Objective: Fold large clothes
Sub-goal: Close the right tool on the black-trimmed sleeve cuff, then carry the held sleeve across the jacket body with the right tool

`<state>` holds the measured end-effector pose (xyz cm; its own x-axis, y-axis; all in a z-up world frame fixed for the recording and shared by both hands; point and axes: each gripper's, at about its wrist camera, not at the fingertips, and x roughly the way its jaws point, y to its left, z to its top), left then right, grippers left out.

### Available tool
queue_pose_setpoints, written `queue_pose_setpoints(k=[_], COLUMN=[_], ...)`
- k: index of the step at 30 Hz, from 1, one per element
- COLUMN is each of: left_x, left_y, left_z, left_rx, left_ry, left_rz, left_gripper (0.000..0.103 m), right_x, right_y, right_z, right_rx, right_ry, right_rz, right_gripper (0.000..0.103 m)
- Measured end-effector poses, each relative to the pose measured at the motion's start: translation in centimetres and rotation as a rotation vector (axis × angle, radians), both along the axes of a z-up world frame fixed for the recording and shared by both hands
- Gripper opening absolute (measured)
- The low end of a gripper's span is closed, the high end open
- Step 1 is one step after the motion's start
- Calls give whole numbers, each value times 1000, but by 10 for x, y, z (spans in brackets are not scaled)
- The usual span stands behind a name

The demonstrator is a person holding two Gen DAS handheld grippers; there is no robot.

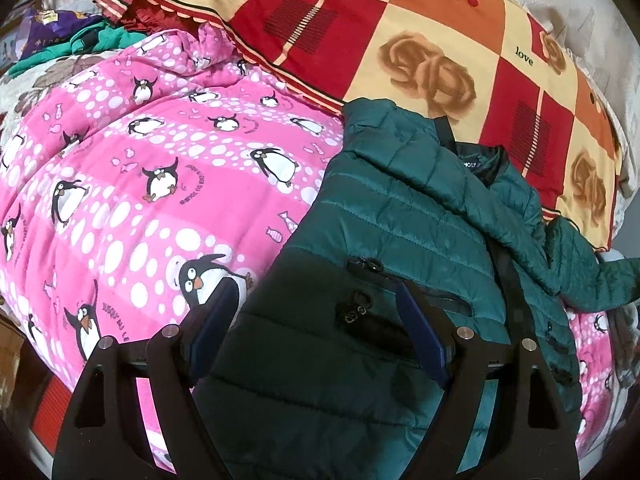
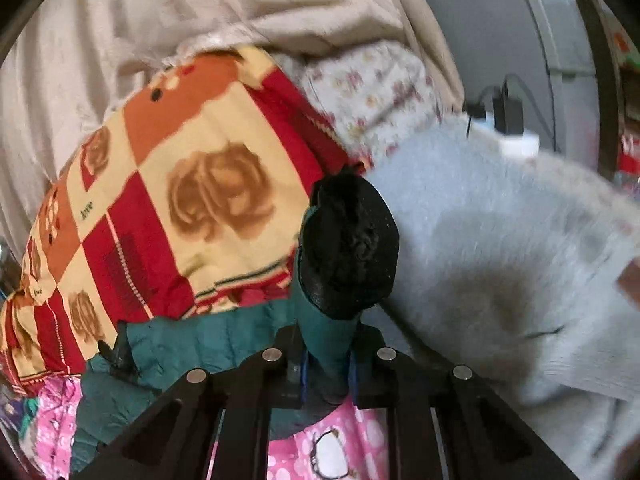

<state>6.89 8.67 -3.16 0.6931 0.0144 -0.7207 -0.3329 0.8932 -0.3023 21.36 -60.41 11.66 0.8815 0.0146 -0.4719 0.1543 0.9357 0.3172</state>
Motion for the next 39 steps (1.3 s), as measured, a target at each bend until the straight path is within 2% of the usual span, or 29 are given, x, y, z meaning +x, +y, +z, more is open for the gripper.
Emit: queue_pose_setpoints(k=[4, 7, 10, 13, 16, 21, 23, 26, 28, 32, 37, 39], left_x=[-5, -7, -9, -11, -14, -17, -17, -12, -9, -7, -3, 0], left_y=[4, 7, 9, 10, 14, 21, 22, 22, 20, 17, 21, 19], left_z=[1, 2, 2, 4, 4, 4, 3, -1, -3, -6, -11, -13], left_rx=[-14, -27, -38, -44, -58, -71, -47, 19, 57, 76, 63, 76], left_ry=[-17, -31, -42, -56, -68, -76, -51, 28, 62, 76, 102, 124], left_rz=[4, 5, 2, -2, -1, 21, 58, 132, 147, 127, 134, 131], left_gripper=[81, 81, 81, 81, 81, 81, 81, 81, 81, 81, 81, 81], right_x=[-35, -59, -66, -64, -53, -28, -20, -9, -3, 11, 31, 31], right_y=[1, 16, 44, 97, 154, 268, 312, 379, 415, 467, 498, 501], right_z=[53, 89, 101, 97, 81, 26, 4, -25, -39, -71, -133, -142], right_rx=[-75, -128, -135, -126, -117, -91, -87, -84, -84, -109, -199, -204], right_ry=[-75, -126, -147, -153, -128, -50, -17, 22, 36, 82, 249, 266], right_rz=[-52, -45, 0, 102, 191, 351, 415, 514, 563, 615, 612, 627], right_gripper=[13, 13, 13, 13, 13, 13, 13, 13, 13, 13, 13, 22])
